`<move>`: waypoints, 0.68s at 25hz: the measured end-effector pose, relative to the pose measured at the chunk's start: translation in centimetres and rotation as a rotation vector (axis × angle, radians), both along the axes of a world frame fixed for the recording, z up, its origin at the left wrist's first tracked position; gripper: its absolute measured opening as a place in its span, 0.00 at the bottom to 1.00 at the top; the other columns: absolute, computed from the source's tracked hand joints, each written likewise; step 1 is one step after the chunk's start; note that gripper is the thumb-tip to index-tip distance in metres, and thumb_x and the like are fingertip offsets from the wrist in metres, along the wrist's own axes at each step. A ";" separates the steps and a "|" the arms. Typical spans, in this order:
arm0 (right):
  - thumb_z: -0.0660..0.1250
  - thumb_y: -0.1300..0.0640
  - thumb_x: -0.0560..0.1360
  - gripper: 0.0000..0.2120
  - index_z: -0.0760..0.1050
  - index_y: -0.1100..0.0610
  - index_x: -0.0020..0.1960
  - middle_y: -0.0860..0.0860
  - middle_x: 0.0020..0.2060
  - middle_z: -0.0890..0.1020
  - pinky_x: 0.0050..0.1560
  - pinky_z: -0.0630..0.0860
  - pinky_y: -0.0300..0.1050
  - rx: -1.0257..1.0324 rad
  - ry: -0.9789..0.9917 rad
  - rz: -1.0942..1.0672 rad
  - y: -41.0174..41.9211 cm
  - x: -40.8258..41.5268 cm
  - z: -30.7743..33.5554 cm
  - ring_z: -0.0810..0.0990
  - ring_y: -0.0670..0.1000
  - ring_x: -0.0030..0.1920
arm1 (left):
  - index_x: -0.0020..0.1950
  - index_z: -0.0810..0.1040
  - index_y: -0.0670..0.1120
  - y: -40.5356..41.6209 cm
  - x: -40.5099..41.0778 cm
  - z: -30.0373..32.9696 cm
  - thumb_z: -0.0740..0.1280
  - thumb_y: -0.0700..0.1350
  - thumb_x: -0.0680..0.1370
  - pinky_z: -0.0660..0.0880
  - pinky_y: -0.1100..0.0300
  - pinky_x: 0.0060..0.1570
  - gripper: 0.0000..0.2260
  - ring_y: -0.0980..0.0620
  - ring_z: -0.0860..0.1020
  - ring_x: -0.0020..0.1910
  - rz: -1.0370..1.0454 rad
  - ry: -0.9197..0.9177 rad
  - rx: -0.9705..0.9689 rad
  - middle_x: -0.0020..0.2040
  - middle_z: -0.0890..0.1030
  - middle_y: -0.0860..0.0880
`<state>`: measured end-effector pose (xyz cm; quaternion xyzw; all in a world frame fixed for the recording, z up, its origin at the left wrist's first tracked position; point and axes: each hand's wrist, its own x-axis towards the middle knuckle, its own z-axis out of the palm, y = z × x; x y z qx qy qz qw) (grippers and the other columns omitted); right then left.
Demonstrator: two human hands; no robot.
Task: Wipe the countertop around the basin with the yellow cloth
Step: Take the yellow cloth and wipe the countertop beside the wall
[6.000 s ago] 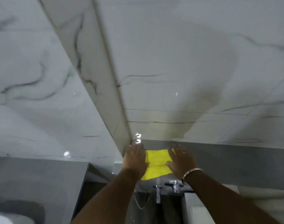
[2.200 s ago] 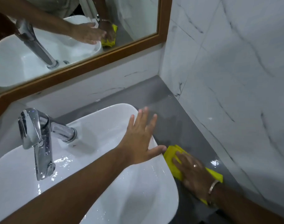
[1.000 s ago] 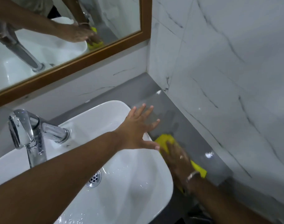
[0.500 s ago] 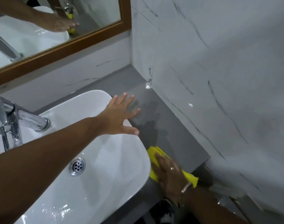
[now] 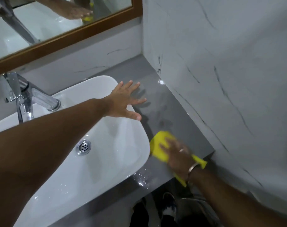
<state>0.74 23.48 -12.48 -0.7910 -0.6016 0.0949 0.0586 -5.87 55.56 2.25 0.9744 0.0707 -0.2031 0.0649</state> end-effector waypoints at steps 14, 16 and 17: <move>0.53 0.50 0.65 0.34 0.58 0.48 0.73 0.59 0.70 0.67 0.58 0.72 0.65 0.061 0.012 -0.349 -0.7 0.6 0.3 0.67 0.63 0.67 | 0.76 0.57 0.64 0.4 0.1 -0.7 0.42 0.84 0.58 0.37 0.41 0.74 0.50 0.40 0.40 0.78 -0.014 -0.051 0.022 0.81 0.43 0.43; 0.53 0.50 0.65 0.33 0.63 0.51 0.70 0.62 0.70 0.68 0.59 0.69 0.67 0.051 0.051 -0.548 0.3 -0.7 0.9 0.66 0.66 0.67 | 0.76 0.57 0.64 0.4 0.1 -0.7 0.44 0.84 0.59 0.37 0.41 0.75 0.49 0.40 0.39 0.78 -0.021 -0.034 0.023 0.81 0.43 0.43; 0.53 0.51 0.64 0.33 0.64 0.52 0.70 0.61 0.69 0.69 0.60 0.70 0.66 0.069 0.059 -0.484 0.8 -3.4 0.7 0.66 0.65 0.67 | 0.76 0.56 0.64 0.5 0.2 -0.6 0.45 0.83 0.60 0.36 0.41 0.75 0.48 0.40 0.39 0.78 -0.019 -0.019 0.033 0.81 0.43 0.43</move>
